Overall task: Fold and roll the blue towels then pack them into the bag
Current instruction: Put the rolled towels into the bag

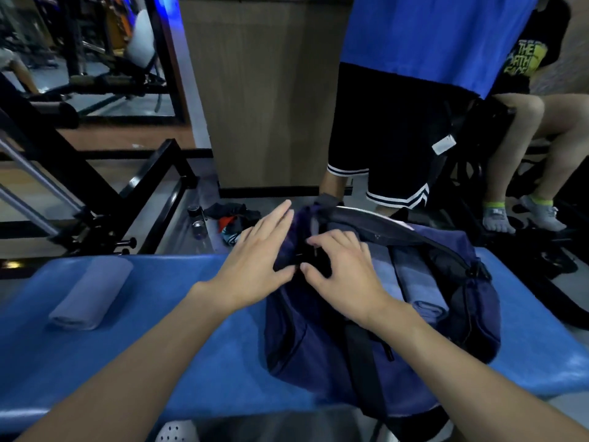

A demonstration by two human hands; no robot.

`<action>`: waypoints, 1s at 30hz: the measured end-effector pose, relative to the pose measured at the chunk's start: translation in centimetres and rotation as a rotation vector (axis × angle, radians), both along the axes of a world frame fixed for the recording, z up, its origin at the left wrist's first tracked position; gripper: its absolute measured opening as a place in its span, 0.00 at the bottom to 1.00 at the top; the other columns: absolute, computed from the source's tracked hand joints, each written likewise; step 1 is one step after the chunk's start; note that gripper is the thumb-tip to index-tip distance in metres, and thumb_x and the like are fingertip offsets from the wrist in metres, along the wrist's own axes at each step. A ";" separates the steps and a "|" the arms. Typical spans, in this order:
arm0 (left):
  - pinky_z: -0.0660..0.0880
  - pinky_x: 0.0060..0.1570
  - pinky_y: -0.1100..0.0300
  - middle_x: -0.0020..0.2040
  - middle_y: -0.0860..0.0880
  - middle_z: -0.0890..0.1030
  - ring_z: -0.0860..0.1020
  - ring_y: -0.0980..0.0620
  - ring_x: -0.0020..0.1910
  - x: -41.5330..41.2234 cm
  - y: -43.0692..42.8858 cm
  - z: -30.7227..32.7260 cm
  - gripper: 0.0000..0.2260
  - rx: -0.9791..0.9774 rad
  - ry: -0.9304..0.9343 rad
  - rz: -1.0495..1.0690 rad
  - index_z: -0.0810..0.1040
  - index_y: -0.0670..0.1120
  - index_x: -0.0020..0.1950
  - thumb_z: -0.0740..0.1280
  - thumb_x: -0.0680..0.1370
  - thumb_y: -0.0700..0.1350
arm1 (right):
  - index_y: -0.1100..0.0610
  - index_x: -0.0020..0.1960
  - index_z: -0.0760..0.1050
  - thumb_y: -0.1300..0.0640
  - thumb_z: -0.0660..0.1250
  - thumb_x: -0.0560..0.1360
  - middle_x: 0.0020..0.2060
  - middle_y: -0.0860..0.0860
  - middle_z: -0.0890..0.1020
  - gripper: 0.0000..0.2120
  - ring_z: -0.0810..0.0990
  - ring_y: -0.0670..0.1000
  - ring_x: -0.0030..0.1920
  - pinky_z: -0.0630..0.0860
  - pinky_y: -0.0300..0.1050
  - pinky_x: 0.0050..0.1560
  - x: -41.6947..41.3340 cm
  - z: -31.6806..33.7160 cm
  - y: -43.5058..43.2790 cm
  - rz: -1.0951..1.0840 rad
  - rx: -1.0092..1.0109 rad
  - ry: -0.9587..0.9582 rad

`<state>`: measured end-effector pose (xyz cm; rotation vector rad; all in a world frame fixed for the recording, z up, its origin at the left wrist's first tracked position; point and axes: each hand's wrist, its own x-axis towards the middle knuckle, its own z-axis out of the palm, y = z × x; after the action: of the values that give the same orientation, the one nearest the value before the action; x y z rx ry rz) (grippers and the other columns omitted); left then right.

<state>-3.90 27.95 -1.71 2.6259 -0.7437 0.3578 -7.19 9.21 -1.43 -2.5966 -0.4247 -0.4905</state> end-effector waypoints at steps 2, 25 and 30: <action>0.54 0.76 0.52 0.81 0.55 0.52 0.53 0.55 0.78 -0.1 2.5 -0.3 0.33 -0.099 0.031 0.073 0.58 0.51 0.80 0.68 0.79 0.51 | 0.51 0.59 0.76 0.47 0.63 0.75 0.51 0.44 0.77 0.15 0.72 0.49 0.56 0.63 0.43 0.54 -0.2 0.4 2.6 0.067 0.041 -0.020; 0.69 0.63 0.51 0.69 0.43 0.72 0.72 0.42 0.66 -0.3 30.7 -8.3 0.23 -0.523 0.609 1.099 0.64 0.42 0.75 0.61 0.82 0.49 | 0.58 0.65 0.66 0.47 0.65 0.78 0.51 0.51 0.74 0.22 0.75 0.52 0.49 0.72 0.45 0.48 7.0 -10.2 35.3 0.221 0.399 0.859; 0.64 0.30 0.61 0.34 0.48 0.72 0.69 0.52 0.34 -0.3 30.5 -10.2 0.13 -0.750 0.597 1.066 0.69 0.43 0.36 0.66 0.79 0.42 | 0.61 0.59 0.67 0.44 0.66 0.76 0.51 0.52 0.75 0.23 0.76 0.55 0.51 0.76 0.50 0.51 8.4 -11.8 36.8 0.067 0.628 0.964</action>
<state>-4.24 58.43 -11.93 1.9630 0.8649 0.0629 1.25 45.99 -13.25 -1.8932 -0.0031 0.5729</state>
